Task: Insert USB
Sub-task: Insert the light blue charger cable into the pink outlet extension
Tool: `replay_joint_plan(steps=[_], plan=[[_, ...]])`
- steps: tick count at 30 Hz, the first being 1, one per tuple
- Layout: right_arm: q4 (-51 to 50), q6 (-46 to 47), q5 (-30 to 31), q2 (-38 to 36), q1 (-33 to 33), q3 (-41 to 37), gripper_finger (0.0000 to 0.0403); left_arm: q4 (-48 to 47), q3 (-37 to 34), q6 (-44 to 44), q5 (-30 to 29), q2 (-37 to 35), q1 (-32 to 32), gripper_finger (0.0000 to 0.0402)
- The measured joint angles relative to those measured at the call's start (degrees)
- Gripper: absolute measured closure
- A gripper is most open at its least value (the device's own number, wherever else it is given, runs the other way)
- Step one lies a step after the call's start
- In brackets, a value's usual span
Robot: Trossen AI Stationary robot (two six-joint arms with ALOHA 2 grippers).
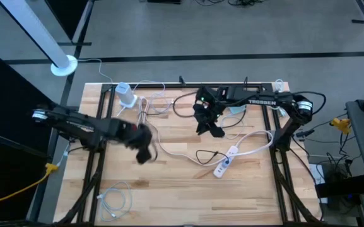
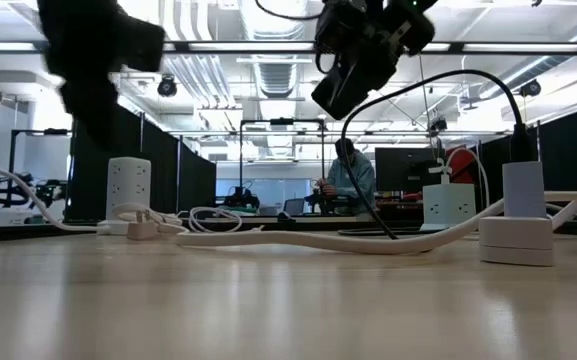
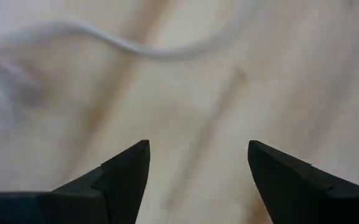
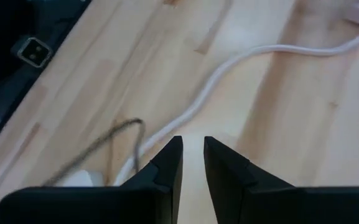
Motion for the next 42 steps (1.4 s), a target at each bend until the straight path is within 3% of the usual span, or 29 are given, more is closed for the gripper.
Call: replay_joint_plan(steps=[6, 10, 16, 24, 32, 37, 42], plan=[[0.09, 3.92, 7.17, -0.02, 8.21, -0.04, 0.0337, -0.2, -0.16, -18.04, 6.59, 0.82, -13.79, 0.0143], [0.14, 8.31, 11.38, -0.02, 13.6, -0.18, 0.0327, -0.2, -0.16, -25.65, 6.73, 2.58, -21.78, 0.0144], [-2.57, 16.83, 13.03, -0.02, 21.15, -0.28, 0.032, 4.37, -0.16, -36.04, 6.87, 6.71, -29.97, 0.0168], [-7.65, 26.42, 13.2, -0.02, 27.31, -2.6, 0.0333, 11.99, -0.13, -46.24, 6.26, 14.93, -32.67, 0.0205], [-6.96, 29.58, 13.81, -0.02, 32.28, -4.94, 0.035, 20.26, 0.42, -47.0, 9.81, 21.93, -33.45, 0.0234], [-5.81, 30.1, 21.01, -0.02, 32.66, -4.32, 0.0359, 19.28, 0.54, -46.97, 10.16, 22.21, -33.46, 0.025], [-5.91, 30.02, 24.16, -0.46, 32.65, -2.78, 0.0356, 18.25, 0.61, -46.67, 9.44, 21.5, -33.42, 0.0265]])
